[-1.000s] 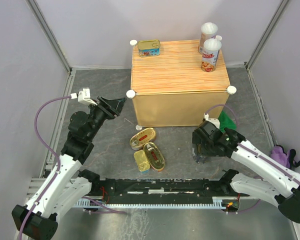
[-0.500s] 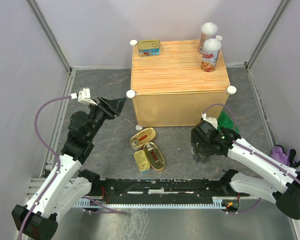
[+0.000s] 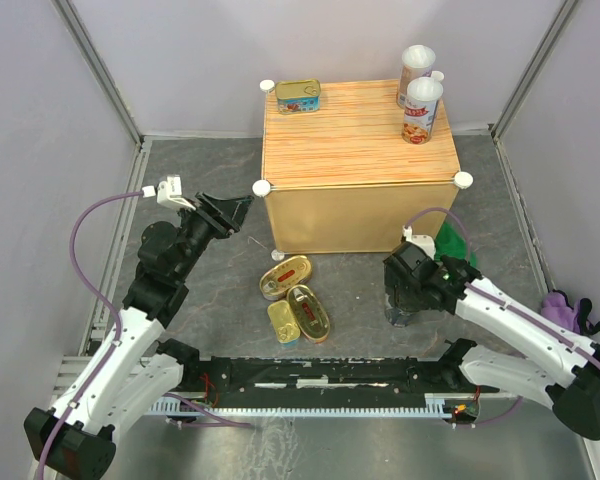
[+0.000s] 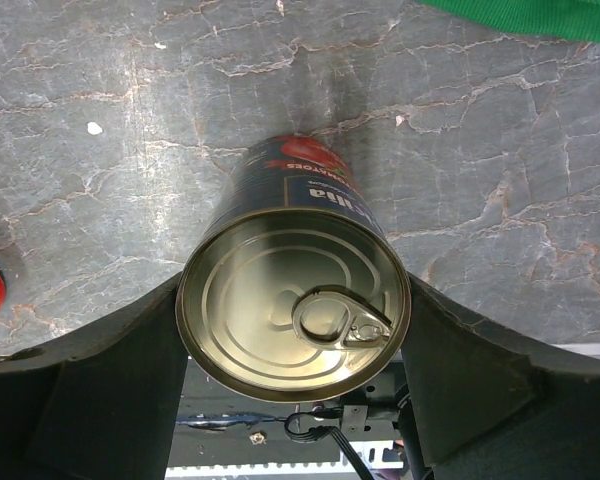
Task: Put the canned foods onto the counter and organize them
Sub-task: Pick up the canned food from the center of the board.
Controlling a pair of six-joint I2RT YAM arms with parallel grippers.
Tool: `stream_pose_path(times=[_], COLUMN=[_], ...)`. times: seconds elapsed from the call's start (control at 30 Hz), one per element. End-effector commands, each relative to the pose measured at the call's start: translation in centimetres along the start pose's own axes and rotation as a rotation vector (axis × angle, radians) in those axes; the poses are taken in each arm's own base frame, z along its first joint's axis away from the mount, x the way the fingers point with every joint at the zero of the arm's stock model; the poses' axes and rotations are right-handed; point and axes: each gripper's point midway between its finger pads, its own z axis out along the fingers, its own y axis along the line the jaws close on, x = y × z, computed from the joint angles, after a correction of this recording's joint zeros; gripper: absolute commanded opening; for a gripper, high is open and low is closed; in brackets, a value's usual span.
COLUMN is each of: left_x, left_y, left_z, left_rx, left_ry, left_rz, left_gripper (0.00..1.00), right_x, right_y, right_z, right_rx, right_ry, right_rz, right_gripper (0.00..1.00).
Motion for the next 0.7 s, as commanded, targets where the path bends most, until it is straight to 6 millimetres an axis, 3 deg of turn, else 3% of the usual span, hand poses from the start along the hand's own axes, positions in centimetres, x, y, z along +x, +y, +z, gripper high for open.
stream_pose_path(times=[0.0, 0.27, 0.67], left_x=[-0.9, -0.9, -0.9], left_y=[-1.3, -1.2, -1.1], left_z=[0.1, -0.2, -0.6], left_rx=[0.049, 0.052, 0.048], left_ry=[-0.032, -0.036, -0.046], left_rz=[-0.004, -0.01, -0.017], left_gripper=[0.61, 0.61, 0.61], right_x=[-1.2, -3.1, -5.8], right_y=[0.5, 1.4, 3.5], right_z=[-0.5, -2.3, -2.8], right_rx=[-0.038, -0.13, -0.123], right_ry=[-0.073, -0.166, -0.199], right_rz=[0.021, -0.017, -0.155], right_gripper=[0.64, 0.57, 0.53])
